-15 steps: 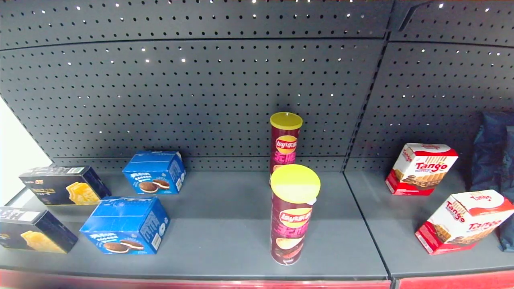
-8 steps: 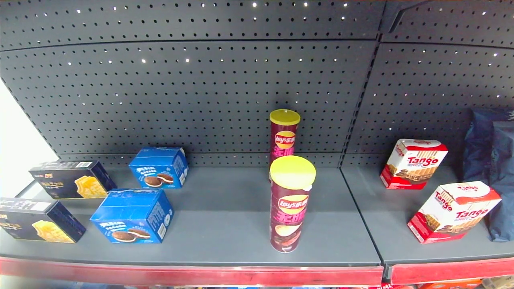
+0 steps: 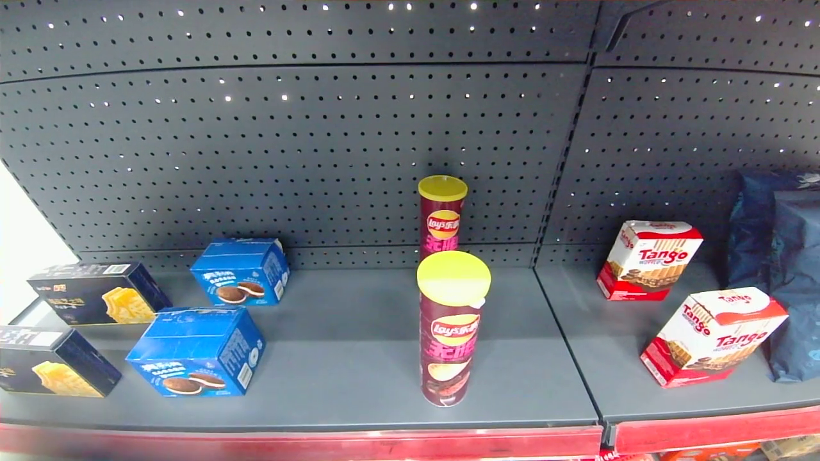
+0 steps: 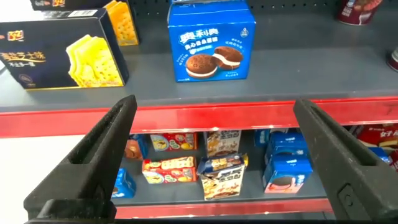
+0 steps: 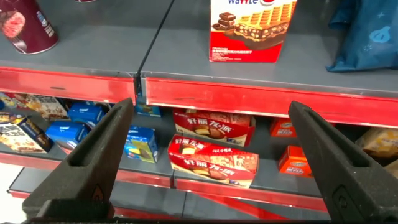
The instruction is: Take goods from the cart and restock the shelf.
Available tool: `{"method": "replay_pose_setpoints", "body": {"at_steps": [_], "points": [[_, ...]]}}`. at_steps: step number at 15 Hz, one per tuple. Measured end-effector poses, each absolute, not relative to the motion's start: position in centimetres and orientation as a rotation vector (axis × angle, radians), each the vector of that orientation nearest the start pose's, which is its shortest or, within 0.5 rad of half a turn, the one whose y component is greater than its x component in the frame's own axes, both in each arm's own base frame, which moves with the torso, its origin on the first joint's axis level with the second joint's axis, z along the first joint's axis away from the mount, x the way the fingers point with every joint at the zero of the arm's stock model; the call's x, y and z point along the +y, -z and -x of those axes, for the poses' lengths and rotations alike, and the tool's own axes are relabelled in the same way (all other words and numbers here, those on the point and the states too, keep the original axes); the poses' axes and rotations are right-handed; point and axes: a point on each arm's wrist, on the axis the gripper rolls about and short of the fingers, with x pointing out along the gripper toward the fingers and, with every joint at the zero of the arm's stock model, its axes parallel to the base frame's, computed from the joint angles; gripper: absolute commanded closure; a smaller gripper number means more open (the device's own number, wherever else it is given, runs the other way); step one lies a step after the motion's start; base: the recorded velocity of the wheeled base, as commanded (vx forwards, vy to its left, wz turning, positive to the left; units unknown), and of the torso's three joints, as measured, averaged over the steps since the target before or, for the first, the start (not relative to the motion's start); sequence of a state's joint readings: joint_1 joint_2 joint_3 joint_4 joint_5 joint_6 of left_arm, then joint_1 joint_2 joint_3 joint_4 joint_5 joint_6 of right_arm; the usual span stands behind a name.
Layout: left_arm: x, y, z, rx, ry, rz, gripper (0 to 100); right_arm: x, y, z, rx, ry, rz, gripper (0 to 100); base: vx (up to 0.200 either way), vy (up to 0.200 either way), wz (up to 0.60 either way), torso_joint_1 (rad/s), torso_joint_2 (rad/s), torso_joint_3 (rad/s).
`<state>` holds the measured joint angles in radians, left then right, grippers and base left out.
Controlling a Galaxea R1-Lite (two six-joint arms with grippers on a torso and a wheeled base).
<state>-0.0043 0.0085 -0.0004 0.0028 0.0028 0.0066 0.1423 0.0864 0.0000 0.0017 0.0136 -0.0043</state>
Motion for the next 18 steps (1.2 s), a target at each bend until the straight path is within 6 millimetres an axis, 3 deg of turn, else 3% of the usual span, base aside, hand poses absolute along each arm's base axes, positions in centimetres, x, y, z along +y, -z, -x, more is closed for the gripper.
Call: {"method": "replay_pose_setpoints", "body": {"at_steps": [18], "points": [[0.02, -7.54, 2.21, 0.012, 0.001, -0.003, 0, -0.20, -7.70, 1.61, 0.088, -0.156, 0.010, 0, 0.000, 0.000, 0.00, 0.000, 0.00, 0.000]]}}
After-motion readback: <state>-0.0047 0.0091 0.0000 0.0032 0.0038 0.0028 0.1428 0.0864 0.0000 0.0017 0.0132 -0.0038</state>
